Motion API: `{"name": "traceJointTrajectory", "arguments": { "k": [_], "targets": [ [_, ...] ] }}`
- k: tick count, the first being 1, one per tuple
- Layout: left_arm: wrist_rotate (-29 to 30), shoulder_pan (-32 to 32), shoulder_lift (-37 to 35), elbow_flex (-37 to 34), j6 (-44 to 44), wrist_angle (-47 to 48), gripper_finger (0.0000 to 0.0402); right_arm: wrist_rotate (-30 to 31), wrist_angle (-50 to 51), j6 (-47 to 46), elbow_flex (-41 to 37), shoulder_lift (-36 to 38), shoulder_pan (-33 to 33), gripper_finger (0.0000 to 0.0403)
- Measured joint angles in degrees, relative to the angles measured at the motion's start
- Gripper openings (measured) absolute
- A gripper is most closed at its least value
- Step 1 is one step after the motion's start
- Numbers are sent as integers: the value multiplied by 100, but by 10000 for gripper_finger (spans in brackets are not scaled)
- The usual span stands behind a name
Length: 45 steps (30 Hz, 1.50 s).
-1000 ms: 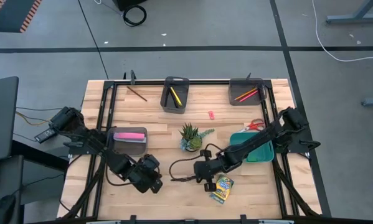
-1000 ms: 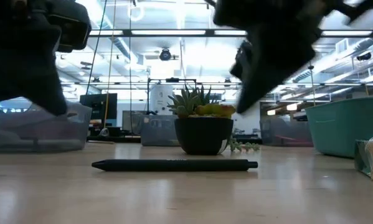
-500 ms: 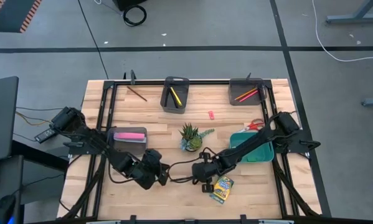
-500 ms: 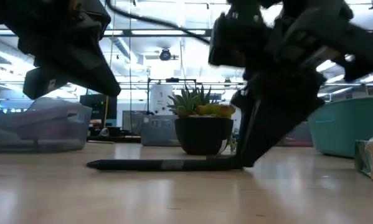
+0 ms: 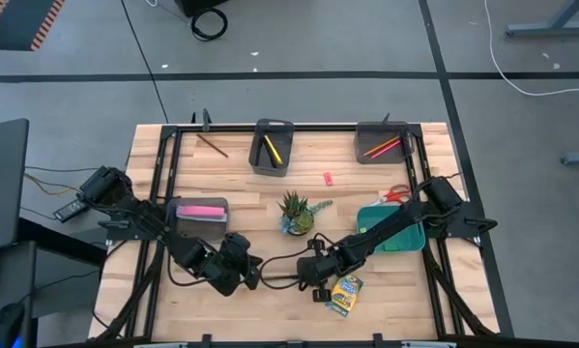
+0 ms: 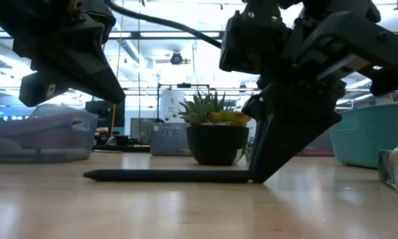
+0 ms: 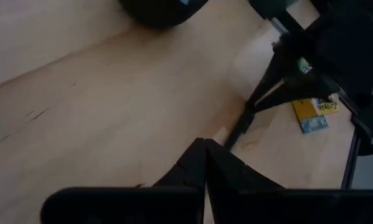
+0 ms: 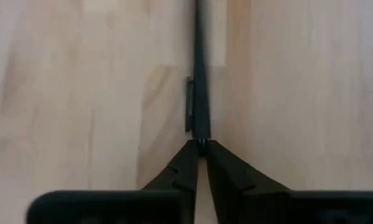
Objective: Sort crayons/erasers/pens/pencils in bins
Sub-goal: Put the black pen into the left black bin
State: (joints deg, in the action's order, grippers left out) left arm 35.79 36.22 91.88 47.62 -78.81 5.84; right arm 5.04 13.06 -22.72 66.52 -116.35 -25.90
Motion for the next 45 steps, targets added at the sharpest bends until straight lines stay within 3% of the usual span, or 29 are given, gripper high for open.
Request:
{"name": "traceJointTrajectory", "arguments": {
  "k": [3,12,26,29,34,45],
  "targets": [
    [-1,0,0,0,-31,0,20,48,-246,-25,-2,-91,-97,14],
    [-47,37,0,0,-27,0,11,-14,-762,-241,-49,60,-95,4],
    [-1334,437,0,0,307,721,24,281,-673,-529,-57,128,-101,4],
    [-1300,565,0,0,340,958,26,276,-717,-527,-57,158,-63,14],
    [-644,608,0,0,333,1098,34,279,-810,-505,7,216,-43,42],
    [-690,224,0,0,643,1032,61,863,-898,-57,136,225,102,111]
  ]
}}
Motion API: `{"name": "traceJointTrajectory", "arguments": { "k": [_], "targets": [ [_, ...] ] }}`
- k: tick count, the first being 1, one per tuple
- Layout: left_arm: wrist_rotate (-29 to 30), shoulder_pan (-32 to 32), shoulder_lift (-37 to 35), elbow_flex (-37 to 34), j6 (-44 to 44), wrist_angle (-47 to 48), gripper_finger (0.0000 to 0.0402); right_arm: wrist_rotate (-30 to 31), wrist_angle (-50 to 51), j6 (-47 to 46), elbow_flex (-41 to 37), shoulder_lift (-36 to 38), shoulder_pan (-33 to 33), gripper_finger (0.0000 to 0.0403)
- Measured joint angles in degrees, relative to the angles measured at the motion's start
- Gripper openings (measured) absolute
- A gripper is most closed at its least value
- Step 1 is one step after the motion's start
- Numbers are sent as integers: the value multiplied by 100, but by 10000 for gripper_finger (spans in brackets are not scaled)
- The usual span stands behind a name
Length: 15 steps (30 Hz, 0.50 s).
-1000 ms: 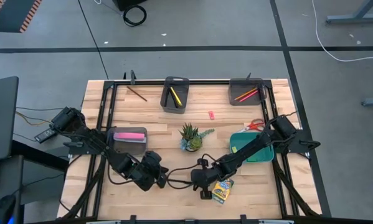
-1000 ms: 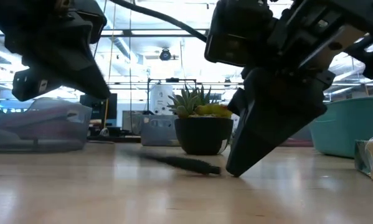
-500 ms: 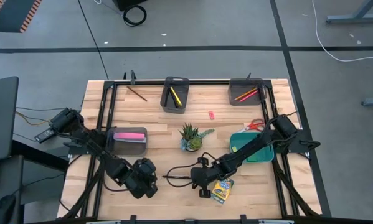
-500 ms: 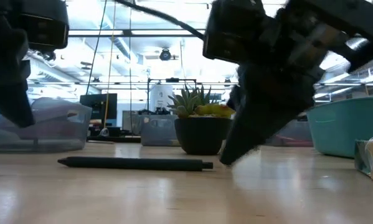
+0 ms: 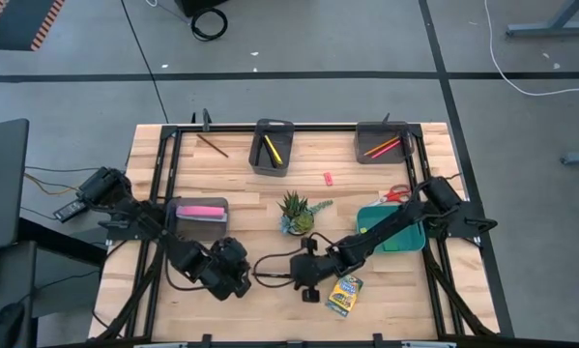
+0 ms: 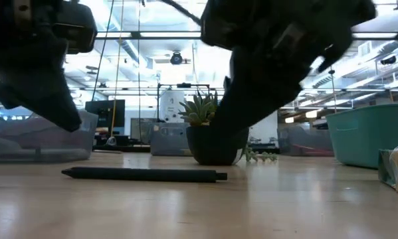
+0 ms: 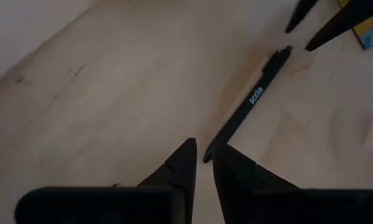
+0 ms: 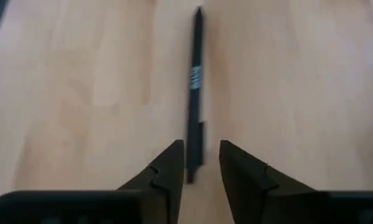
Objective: Sort crayons/erasers/pens/pencils in bins
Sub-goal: Put the black pen into the left black bin
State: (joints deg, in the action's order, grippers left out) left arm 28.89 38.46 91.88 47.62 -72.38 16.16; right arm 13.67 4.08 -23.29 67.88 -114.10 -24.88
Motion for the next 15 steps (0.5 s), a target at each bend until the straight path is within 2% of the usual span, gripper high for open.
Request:
{"name": "traceJointTrajectory", "arguments": {
  "k": [2,6,10,15],
  "targets": [
    [1,-49,0,0,4,0,64,-20,-28,68,6,-47,123,122],
    [-53,-82,0,0,29,0,71,-559,50,49,45,-110,367,142],
    [-338,-43,0,0,107,40,78,-956,1448,157,629,-127,373,151],
    [-392,190,0,-2,81,73,79,-1114,2222,455,1528,-125,321,152]
  ]
}}
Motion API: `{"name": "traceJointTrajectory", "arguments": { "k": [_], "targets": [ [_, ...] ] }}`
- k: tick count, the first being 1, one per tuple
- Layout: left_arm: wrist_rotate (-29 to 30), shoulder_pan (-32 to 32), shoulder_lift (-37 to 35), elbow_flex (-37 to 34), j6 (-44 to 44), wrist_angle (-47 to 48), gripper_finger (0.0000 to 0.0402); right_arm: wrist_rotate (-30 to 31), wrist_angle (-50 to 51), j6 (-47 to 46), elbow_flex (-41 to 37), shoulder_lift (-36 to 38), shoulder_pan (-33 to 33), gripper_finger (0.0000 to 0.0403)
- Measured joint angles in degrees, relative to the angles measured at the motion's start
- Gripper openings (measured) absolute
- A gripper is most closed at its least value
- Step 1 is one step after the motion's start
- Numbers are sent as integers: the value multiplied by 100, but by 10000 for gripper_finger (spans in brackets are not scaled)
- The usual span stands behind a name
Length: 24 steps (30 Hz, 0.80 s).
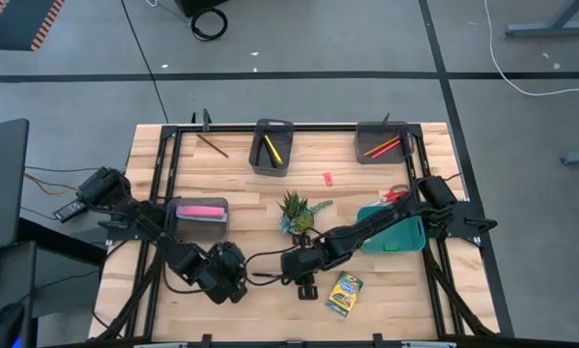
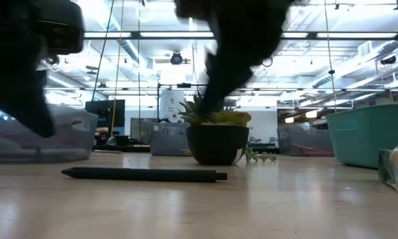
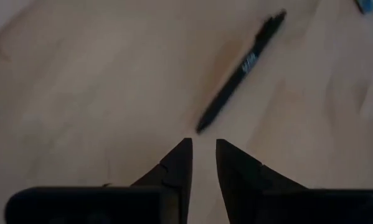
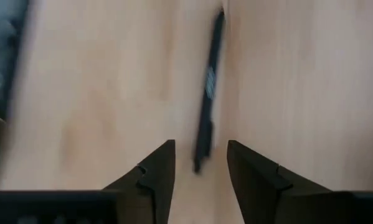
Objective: Sort crayons/erasers/pens/pencils in bins
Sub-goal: Put the black pen into the left black bin
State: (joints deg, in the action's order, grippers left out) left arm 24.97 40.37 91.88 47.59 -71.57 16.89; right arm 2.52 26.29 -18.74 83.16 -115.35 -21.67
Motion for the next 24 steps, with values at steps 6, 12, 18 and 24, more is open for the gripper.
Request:
{"name": "traceJointTrajectory", "arguments": {
  "k": [6,12,18,24],
  "targets": [
    [-124,456,0,2,-708,586,74,-416,616,-378,558,-394,64,152],
    [-87,973,-23,-2,-1415,891,77,-734,1289,-313,1015,-1039,-44,147],
    [410,1354,-39,0,-2093,933,72,-557,1546,-248,1647,-1377,23,133],
    [836,1524,-39,0,-2384,914,67,-554,2364,-29,2222,-1446,37,121]
  ]
}}
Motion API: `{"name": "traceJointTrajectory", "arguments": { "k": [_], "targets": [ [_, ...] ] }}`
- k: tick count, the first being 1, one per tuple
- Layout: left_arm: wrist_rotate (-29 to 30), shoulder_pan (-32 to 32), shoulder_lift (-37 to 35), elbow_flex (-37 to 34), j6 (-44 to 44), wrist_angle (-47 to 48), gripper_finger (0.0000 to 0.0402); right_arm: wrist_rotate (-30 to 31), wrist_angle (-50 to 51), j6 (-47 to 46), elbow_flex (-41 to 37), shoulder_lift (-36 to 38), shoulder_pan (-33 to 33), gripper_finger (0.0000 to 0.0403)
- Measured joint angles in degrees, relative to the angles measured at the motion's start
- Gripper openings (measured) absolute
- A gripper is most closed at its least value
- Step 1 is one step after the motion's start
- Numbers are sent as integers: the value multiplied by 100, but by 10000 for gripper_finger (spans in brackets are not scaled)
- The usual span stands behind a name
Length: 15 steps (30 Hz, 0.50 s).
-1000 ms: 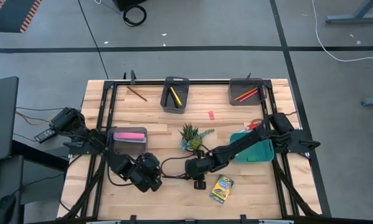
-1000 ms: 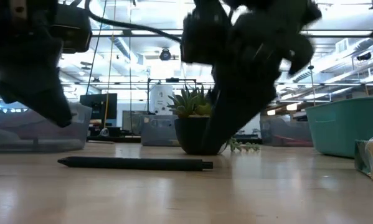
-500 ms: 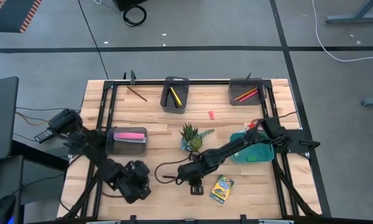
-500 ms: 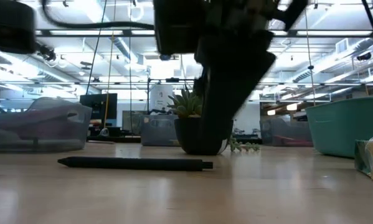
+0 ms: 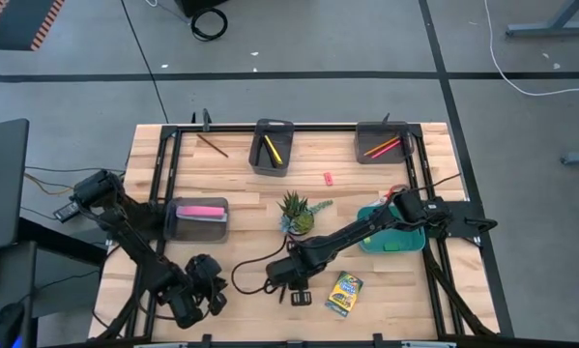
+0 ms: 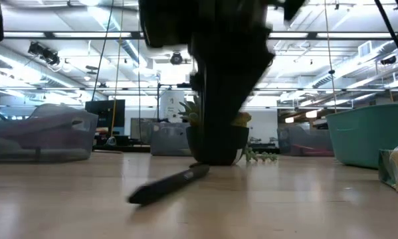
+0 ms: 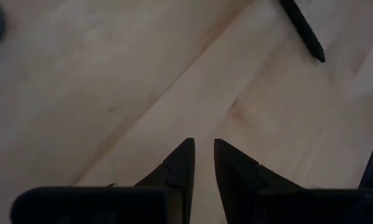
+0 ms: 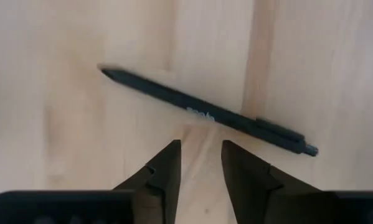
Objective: Sort crayons/erasers/pens/pencils in bins
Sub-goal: Put the black pen into the left black bin
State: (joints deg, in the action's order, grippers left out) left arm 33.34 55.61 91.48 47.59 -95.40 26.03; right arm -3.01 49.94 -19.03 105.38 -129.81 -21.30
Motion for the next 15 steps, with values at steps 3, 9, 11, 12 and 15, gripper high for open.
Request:
{"name": "traceJointTrajectory", "arguments": {
  "k": [3,9,11,12,15],
  "targets": [
    [103,27,0,0,1,-3,68,235,82,339,94,215,-26,120],
    [342,25,0,0,2,8,62,624,-45,2506,1,374,32,120],
    [352,25,0,0,1,4,60,371,-62,3244,-180,308,85,120],
    [352,25,0,0,1,-4,60,247,-82,3487,-293,286,108,120],
    [352,27,0,0,1,-63,61,125,-42,3913,-614,284,150,120]
  ]
}}
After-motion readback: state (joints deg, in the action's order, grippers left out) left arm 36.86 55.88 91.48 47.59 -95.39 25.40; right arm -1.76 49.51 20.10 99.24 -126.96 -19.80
